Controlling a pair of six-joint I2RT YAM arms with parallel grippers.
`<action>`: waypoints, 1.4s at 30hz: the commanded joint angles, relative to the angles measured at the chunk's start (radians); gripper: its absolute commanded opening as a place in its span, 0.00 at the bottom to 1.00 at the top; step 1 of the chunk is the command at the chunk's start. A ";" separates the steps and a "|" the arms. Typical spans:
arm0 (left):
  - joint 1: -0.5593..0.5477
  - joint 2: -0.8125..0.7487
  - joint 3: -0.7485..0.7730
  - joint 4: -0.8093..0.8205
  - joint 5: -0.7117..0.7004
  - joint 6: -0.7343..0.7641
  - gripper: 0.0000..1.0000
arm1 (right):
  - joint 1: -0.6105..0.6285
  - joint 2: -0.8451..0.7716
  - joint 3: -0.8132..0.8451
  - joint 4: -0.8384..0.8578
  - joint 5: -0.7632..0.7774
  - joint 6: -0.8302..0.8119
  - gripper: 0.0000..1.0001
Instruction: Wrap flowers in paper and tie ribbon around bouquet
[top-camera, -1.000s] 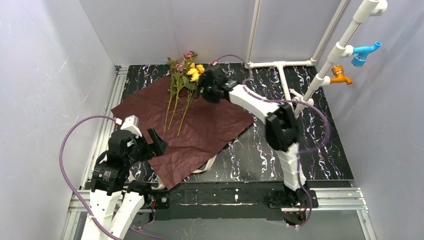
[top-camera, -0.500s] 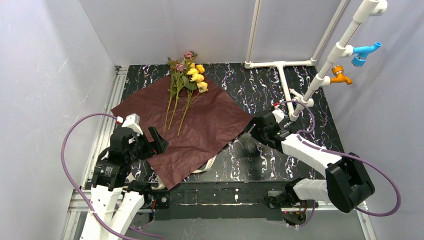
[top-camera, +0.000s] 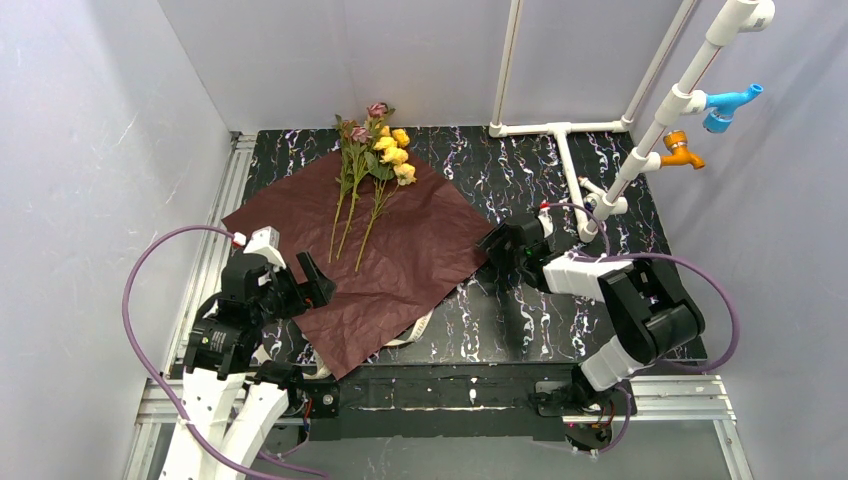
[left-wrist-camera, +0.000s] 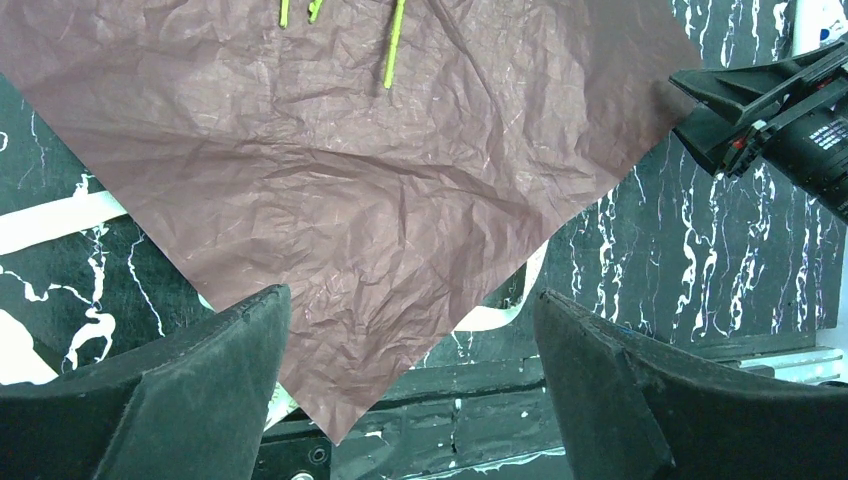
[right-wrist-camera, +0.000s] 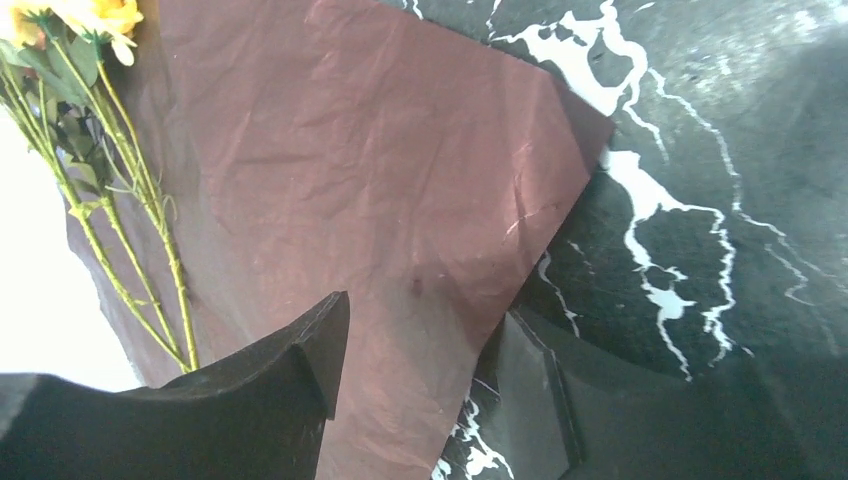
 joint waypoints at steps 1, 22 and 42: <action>0.005 0.017 -0.011 -0.004 -0.015 -0.002 0.89 | -0.015 0.037 0.012 0.068 -0.059 0.012 0.60; 0.001 0.177 0.045 -0.042 0.122 -0.004 0.77 | -0.313 0.267 0.420 -0.238 -0.241 -0.424 0.01; -0.102 0.261 0.042 0.016 0.035 0.078 0.73 | -0.066 -0.444 0.089 -0.596 -0.270 -0.189 0.90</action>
